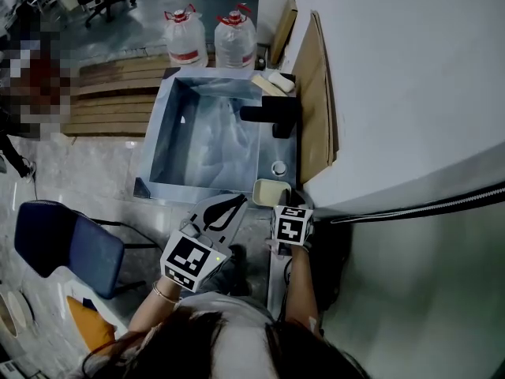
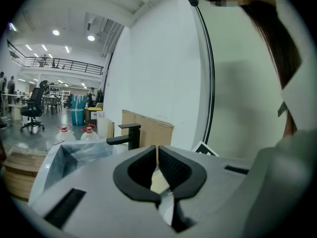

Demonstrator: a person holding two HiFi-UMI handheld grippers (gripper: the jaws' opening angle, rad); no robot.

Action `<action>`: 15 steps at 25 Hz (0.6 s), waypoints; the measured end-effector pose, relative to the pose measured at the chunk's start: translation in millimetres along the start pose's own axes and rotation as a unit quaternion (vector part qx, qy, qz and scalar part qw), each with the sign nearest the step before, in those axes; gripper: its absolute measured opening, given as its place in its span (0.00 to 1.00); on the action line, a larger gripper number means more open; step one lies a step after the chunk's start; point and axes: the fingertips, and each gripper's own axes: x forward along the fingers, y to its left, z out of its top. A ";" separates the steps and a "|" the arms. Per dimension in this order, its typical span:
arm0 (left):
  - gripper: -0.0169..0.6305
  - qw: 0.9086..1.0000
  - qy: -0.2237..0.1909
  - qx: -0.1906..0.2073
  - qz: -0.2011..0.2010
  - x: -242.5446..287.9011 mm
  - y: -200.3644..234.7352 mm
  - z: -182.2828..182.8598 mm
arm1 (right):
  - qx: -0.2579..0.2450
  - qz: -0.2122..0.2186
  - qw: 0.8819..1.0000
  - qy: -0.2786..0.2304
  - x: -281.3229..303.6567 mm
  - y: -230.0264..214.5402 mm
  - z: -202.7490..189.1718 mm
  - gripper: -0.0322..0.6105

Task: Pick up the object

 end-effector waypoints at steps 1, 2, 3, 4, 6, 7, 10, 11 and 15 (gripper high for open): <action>0.04 1.000 0.000 0.000 0.001 -0.3 0.3 -0.4 | 0.001 -0.001 1.000 -0.005 1.1 -0.5 0.8 0.14; 0.04 1.000 0.000 0.000 0.002 -0.7 0.5 -0.7 | 0.002 -0.001 1.000 -0.012 2.2 -0.7 1.9 0.14; 0.04 1.000 0.000 0.000 0.004 -1.1 0.6 -1.2 | 0.003 0.000 1.000 -0.015 2.3 -0.7 2.8 0.14; 0.04 1.000 0.000 0.001 0.005 -1.7 0.7 -1.7 | 0.006 0.000 1.000 -0.016 1.6 -0.8 2.9 0.13; 0.04 1.000 0.000 0.001 0.008 -3.7 0.5 -2.4 | 0.014 -0.001 1.000 -0.016 -0.1 -1.5 1.6 0.12; 0.04 1.000 0.000 0.001 0.009 -5.4 0.2 -2.1 | 0.017 -0.003 1.000 -0.018 -1.4 -1.9 1.6 0.12; 0.04 1.000 -0.003 0.002 0.011 -11.0 -1.5 -1.0 | 0.028 -0.005 0.999 -0.027 -7.8 -2.4 3.0 0.11; 0.04 1.000 -0.004 0.003 0.013 -12.9 -2.4 -0.9 | 0.031 -0.004 0.999 -0.029 -10.2 -2.0 3.1 0.11; 0.04 1.000 -0.007 0.005 0.016 -19.6 -7.0 -0.4 | 0.033 -0.004 0.999 -0.034 -17.7 -1.5 1.7 0.11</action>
